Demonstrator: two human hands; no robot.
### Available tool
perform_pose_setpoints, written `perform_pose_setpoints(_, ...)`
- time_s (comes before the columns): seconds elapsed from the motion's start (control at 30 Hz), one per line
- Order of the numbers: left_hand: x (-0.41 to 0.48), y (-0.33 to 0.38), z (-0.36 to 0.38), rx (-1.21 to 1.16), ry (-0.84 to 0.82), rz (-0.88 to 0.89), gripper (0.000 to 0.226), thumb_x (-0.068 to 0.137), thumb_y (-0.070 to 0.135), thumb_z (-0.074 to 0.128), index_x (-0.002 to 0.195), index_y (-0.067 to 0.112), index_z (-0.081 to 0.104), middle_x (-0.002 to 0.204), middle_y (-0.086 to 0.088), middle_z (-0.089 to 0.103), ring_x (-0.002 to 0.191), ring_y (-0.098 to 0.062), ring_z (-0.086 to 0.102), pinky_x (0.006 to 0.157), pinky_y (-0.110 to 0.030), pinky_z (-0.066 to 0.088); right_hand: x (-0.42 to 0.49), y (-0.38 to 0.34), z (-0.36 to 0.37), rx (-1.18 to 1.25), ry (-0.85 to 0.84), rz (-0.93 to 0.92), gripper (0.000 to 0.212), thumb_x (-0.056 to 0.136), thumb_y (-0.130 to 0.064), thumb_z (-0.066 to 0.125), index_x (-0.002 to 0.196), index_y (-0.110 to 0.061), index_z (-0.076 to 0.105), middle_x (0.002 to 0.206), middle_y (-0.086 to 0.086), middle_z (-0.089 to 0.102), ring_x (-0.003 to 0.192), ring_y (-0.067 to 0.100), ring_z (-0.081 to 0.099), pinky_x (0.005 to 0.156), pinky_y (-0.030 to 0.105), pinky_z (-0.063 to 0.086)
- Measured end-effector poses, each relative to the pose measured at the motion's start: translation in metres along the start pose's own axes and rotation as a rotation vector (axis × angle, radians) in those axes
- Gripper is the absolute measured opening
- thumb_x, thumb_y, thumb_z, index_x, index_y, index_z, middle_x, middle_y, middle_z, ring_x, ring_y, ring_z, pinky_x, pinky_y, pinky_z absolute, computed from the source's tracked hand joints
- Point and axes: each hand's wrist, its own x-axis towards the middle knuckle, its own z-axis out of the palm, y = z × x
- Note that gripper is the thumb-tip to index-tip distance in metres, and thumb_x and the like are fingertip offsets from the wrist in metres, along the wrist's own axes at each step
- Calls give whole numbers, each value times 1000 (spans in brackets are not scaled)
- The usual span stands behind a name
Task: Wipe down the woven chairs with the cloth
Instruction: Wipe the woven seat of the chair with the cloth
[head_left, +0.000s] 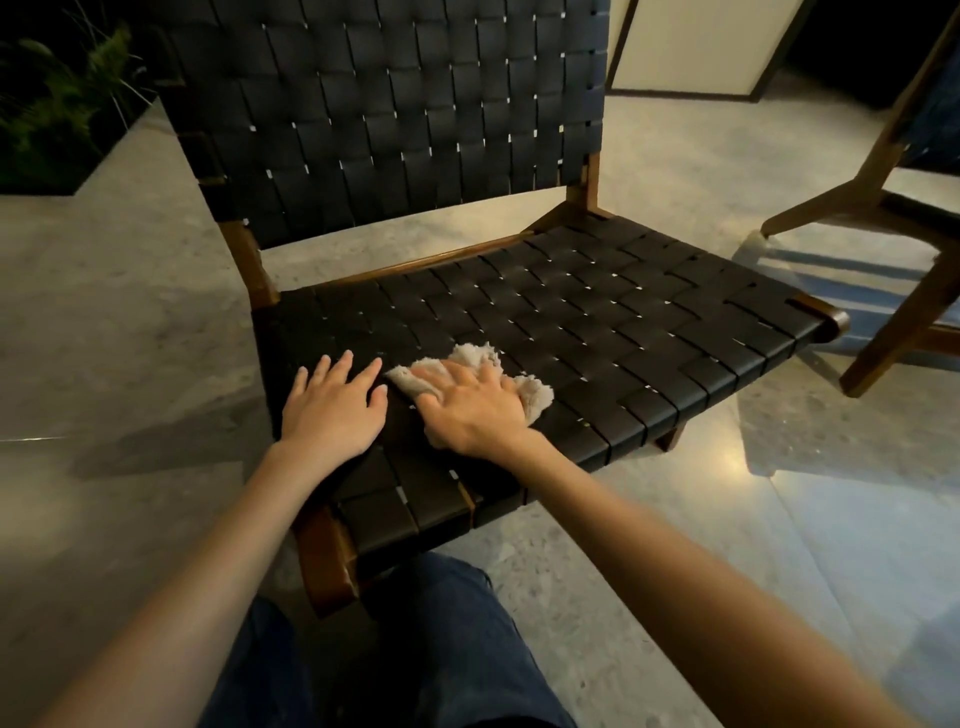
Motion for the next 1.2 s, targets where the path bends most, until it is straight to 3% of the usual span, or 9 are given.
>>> perform_pose_setpoints(0.2, 17, -5, 3, 8, 16, -3, 51, 101, 46, 19, 150, 34, 15, 159, -3, 9, 146, -23, 3, 117, -43, -1, 12, 58, -17, -89, 73, 92, 63, 91, -54, 30, 148, -28, 27, 154, 2, 25, 139, 35, 19, 109, 51, 18)
perform_pose_setpoints(0.43, 34, -13, 6, 18, 33, -10, 53, 99, 52, 16, 149, 37, 15, 159, -2, 8, 147, -23, 1, 115, -45, -8, 44, 137, -55, -184, 89, 346, 54, 95, -51, 26, 148, -43, 20, 159, -2, 14, 145, 36, 3, 113, 55, 7)
perform_pose_setpoints(0.7, 54, -10, 4, 12, 5, -61, 49, 102, 41, 17, 150, 33, 11, 160, -2, 5, 147, -23, -1, 116, -47, -6, 62, 18, -4, 3, -34, 21, 53, 96, -48, 24, 148, -45, 14, 159, -6, 10, 144, 37, 1, 112, 57, 4)
perform_pose_setpoints(0.83, 60, -13, 7, 28, 11, -50, 49, 102, 41, 18, 150, 35, 11, 160, -2, 4, 147, -23, -1, 116, -47, -4, 66, 21, -3, -5, -7, -60, 54, 94, -50, 24, 148, -45, 16, 159, -6, 12, 145, 33, 1, 113, 54, 4)
perform_pose_setpoints(0.97, 73, -16, 7, 34, 22, -58, 50, 101, 47, 17, 149, 37, 11, 160, -2, 5, 146, -24, -1, 116, -47, -5, 83, 76, -20, -115, 51, 67, 59, 94, -53, 28, 150, -35, 19, 159, -3, 13, 144, 35, 2, 114, 53, 7)
perform_pose_setpoints(1.1, 88, -17, 9, 21, 1, -53, 51, 99, 51, 16, 148, 41, 10, 160, 0, 3, 146, -24, -3, 115, -48, -7, 113, 136, -43, -198, 98, 244, 60, 94, -54, 26, 150, -36, 17, 160, -3, 10, 144, 39, -2, 114, 55, 0)
perform_pose_setpoints(1.2, 92, -21, 9, 18, 20, -50, 51, 98, 53, 15, 148, 43, 11, 160, 1, 4, 147, -24, -1, 115, -49, -4, 129, 141, -43, -163, 148, 289, 57, 94, -52, 24, 149, -40, 18, 160, -2, 9, 145, 37, -4, 114, 56, -3)
